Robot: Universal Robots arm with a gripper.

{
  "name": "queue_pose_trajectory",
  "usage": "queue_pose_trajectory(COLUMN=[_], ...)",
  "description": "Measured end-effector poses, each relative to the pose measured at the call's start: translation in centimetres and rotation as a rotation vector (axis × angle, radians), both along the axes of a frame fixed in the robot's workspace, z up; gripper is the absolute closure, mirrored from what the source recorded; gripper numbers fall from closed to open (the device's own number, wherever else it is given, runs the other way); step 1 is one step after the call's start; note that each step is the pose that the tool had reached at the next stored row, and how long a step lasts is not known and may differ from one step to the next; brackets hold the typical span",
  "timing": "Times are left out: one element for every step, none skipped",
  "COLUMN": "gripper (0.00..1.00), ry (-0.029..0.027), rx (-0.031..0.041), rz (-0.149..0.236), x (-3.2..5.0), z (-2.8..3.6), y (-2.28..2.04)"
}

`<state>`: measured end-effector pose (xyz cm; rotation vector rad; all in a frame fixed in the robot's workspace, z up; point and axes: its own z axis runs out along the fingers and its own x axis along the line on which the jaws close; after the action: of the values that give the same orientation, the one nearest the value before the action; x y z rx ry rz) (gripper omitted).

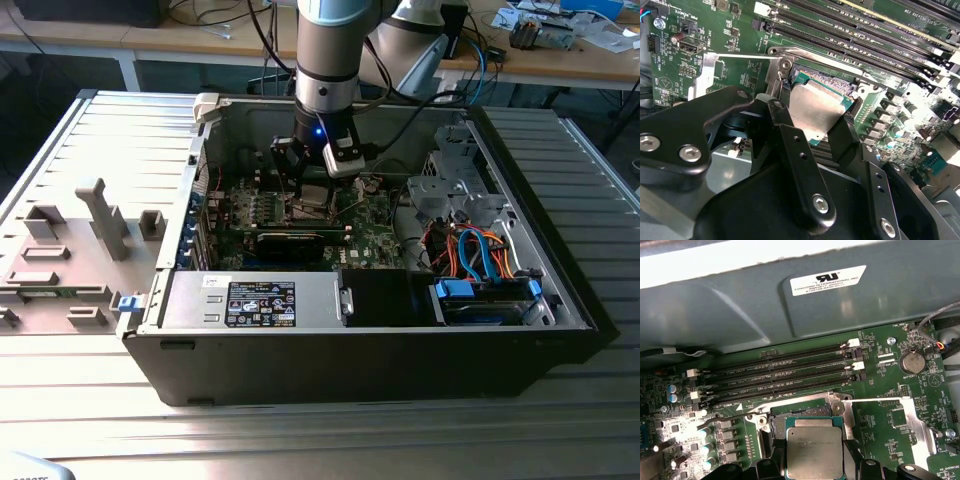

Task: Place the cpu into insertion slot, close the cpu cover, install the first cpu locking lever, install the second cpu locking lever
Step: 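Place the cpu into insertion slot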

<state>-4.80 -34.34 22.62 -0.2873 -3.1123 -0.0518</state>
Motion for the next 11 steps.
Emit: queue_pose_trajectory(gripper=[0.46,0.46,0.46,0.46,0.46,0.46,0.46,0.46,0.46,0.46,0.46], ry=[0.0,0.0,0.0,0.0,0.0,0.0,0.0,0.0,0.0,0.0,0.0], rx=[0.0,0.0,0.0,0.0,0.0,0.0,0.0,0.0,0.0001,0.0,0.0], rz=[-0.001,-0.001,-0.002,-0.003,-0.004,-0.004,-0.005,-0.006,-0.006,-0.007,-0.007], x=[0.0,0.0,0.0,0.0,0.0,0.0,0.0,0.0,0.0,0.0,0.0], z=[-0.01,-0.02,-0.03,-0.05,-0.06,-0.07,-0.08,-0.1,-0.11,-0.12,-0.13], y=[0.0,0.0,0.0,0.0,0.0,0.0,0.0,0.0,0.0,0.0,0.0])
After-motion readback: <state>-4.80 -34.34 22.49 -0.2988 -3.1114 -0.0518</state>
